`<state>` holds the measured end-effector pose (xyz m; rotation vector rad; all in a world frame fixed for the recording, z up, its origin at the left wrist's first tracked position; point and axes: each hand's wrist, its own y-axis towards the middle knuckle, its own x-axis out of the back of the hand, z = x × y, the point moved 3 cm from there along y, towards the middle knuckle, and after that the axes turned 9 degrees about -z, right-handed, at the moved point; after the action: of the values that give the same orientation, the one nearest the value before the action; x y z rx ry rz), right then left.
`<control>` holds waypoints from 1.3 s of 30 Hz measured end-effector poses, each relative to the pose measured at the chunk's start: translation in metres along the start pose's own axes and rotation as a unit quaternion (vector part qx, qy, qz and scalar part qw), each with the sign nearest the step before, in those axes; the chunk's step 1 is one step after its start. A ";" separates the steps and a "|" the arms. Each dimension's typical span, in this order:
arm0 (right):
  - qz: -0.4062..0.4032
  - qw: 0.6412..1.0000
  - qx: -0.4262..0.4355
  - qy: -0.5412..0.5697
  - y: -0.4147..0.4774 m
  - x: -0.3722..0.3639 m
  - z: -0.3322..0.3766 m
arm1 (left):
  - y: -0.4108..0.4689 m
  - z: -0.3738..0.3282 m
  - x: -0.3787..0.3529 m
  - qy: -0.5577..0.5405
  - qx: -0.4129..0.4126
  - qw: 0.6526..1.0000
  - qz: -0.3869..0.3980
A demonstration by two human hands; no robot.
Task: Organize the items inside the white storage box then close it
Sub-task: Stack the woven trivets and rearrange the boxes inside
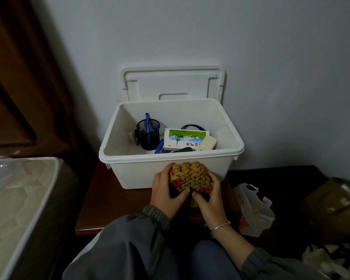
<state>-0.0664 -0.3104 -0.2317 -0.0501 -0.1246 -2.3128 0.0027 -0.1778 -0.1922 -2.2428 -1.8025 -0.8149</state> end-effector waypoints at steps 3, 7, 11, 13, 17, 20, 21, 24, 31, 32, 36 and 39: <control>-0.001 0.998 -0.035 0.059 -0.002 0.003 0.004 | 0.000 0.000 0.001 0.001 -0.009 1.000 -0.015; -0.012 0.988 -0.076 0.131 0.000 0.002 0.013 | 0.000 0.000 0.001 0.025 -0.020 0.999 -0.025; -0.061 0.984 -0.125 0.114 0.001 -0.006 0.018 | 0.000 0.000 -0.001 0.042 -0.031 0.998 -0.035; -0.087 0.982 -0.137 0.094 0.002 -0.009 0.018 | 0.000 0.002 -0.001 0.045 -0.036 0.998 -0.037; -0.100 0.982 -0.128 0.098 0.003 -0.011 0.016 | 0.004 0.010 0.001 -0.018 0.033 0.999 -0.005; -0.069 0.985 -0.113 0.109 -0.002 -0.016 0.013 | 0.005 0.016 0.002 -0.032 0.068 0.997 0.000; -0.063 0.987 -0.107 0.105 -0.004 -0.018 0.012 | 0.005 0.017 0.002 -0.029 0.073 0.997 0.000; -0.053 0.990 -0.098 0.088 -0.007 -0.018 0.011 | 0.003 0.018 0.000 -0.030 0.085 0.996 0.005; 0.022 0.994 -0.086 0.058 -0.010 -0.007 0.011 | 0.008 0.020 0.003 0.001 0.096 0.995 0.031; 0.037 0.994 -0.093 0.052 -0.010 -0.005 0.014 | 0.009 0.019 0.004 0.010 0.092 0.995 0.030; 0.123 0.986 -0.113 0.013 -0.014 0.009 0.027 | 0.009 0.009 0.017 0.040 0.101 0.993 0.047; 0.163 0.982 -0.092 0.007 -0.013 0.027 0.050 | 0.008 -0.009 0.035 -0.003 0.127 0.990 0.065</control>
<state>-0.0948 -0.3162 -0.1810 -0.1379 0.0991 -1.9911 0.0116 -0.1538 -0.1657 -2.1698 -1.6371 -0.5236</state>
